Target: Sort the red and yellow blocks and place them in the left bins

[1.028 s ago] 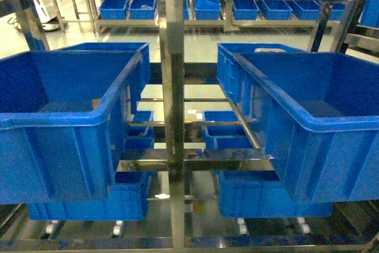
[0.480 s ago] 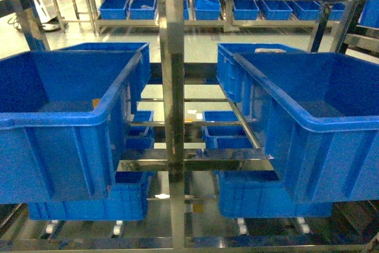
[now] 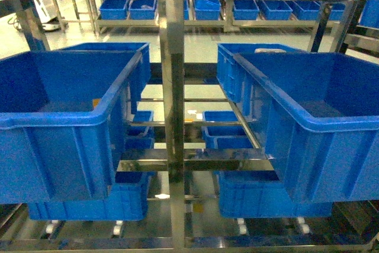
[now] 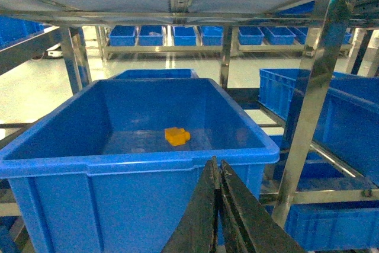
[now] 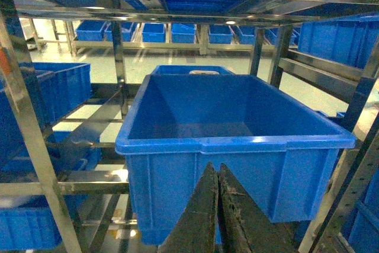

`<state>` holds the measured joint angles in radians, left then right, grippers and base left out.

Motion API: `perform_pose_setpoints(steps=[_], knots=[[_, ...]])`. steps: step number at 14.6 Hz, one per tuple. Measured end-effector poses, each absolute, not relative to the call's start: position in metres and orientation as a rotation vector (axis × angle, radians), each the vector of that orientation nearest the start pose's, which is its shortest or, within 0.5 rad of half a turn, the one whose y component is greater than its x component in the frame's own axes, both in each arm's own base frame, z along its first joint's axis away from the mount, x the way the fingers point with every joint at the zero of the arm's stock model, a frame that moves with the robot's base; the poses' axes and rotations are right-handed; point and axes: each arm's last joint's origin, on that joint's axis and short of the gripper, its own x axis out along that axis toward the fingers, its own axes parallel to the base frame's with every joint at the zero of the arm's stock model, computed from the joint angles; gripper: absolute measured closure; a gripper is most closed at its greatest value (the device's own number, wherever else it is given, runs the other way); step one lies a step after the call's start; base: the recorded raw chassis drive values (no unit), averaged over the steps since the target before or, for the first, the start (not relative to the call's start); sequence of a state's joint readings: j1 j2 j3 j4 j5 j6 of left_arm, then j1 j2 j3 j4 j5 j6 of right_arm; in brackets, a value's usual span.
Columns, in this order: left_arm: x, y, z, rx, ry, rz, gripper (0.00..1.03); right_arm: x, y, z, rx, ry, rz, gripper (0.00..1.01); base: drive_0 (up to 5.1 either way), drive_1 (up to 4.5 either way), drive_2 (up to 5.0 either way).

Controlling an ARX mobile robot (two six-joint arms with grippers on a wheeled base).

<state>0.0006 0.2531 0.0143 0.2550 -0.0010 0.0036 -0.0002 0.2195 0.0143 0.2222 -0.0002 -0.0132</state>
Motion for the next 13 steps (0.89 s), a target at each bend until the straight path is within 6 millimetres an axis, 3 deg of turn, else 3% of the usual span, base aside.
perform_pose_setpoints(steps=[4,5,9,10,13], knots=[[0.108,0.0,0.171,0.004,-0.015,0.003,1.01,0.1,0.0,0.165,-0.013,0.037,0.001,0.99,0.0,0.0,0.0],[0.104,0.0,0.169,0.003,0.005,0.002,1.01,0.097,0.0,0.17,-0.012,-0.027,0.003,0.99,0.0,0.0,0.0],[0.097,0.0,0.167,0.003,-0.001,0.001,1.01,0.097,0.0,0.168,-0.011,-0.004,0.0,0.99,0.0,0.0,0.0],[0.097,0.0,0.167,0.001,0.002,-0.001,1.0,0.097,0.0,0.168,-0.011,-0.005,0.0,0.94,0.0,0.0,0.0],[0.097,0.0,0.167,0.002,0.001,0.001,0.6,0.097,0.0,0.168,-0.011,-0.005,0.0,0.54,0.0,0.0,0.0]])
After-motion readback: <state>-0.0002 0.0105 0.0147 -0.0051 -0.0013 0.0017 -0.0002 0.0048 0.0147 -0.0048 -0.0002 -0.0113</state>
